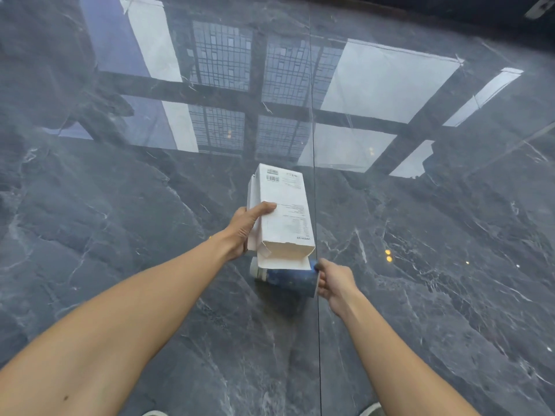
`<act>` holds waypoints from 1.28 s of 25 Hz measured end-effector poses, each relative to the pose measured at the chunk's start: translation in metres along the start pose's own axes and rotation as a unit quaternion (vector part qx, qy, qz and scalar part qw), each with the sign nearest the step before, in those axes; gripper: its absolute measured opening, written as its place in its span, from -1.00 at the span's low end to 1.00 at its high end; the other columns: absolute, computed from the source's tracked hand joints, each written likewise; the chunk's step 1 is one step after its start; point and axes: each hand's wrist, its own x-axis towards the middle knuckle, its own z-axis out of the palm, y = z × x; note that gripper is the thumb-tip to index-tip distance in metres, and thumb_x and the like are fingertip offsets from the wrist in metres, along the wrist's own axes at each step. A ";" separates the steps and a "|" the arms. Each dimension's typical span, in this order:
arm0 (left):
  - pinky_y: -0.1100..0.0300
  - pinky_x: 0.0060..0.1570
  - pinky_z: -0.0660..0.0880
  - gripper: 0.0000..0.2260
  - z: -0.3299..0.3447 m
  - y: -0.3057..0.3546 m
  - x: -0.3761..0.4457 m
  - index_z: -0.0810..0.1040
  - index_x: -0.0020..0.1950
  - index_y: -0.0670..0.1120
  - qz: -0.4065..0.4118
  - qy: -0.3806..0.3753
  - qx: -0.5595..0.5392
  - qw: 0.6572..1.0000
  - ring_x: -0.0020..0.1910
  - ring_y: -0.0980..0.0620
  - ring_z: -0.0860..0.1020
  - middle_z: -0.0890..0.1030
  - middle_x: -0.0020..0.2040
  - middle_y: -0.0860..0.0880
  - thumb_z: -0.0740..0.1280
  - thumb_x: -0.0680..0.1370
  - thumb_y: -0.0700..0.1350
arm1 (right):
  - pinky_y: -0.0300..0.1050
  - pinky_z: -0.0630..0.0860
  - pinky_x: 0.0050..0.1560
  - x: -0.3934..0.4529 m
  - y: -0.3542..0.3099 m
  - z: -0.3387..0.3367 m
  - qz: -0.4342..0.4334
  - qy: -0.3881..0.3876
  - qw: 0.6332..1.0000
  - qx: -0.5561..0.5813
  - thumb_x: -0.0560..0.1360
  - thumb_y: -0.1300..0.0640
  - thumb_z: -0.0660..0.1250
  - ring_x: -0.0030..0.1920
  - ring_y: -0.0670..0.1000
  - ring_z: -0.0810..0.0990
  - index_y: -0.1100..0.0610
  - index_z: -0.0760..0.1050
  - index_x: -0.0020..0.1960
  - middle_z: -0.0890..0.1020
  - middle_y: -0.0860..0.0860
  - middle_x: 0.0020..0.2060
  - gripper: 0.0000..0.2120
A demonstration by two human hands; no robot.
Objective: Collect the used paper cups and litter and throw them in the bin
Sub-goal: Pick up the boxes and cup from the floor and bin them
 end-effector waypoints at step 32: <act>0.02 -0.09 0.56 -0.41 -0.110 0.154 -0.889 0.41 0.36 -0.08 -0.011 0.414 -0.209 0.886 0.07 -0.05 0.62 0.63 0.16 -0.06 0.62 0.45 -0.02 | -0.19 0.29 -0.32 -0.781 -0.132 0.086 -0.330 -0.275 0.795 -0.429 0.54 0.14 0.30 -0.36 -0.10 0.37 -0.09 0.45 -0.30 0.47 -0.12 -0.37 -0.73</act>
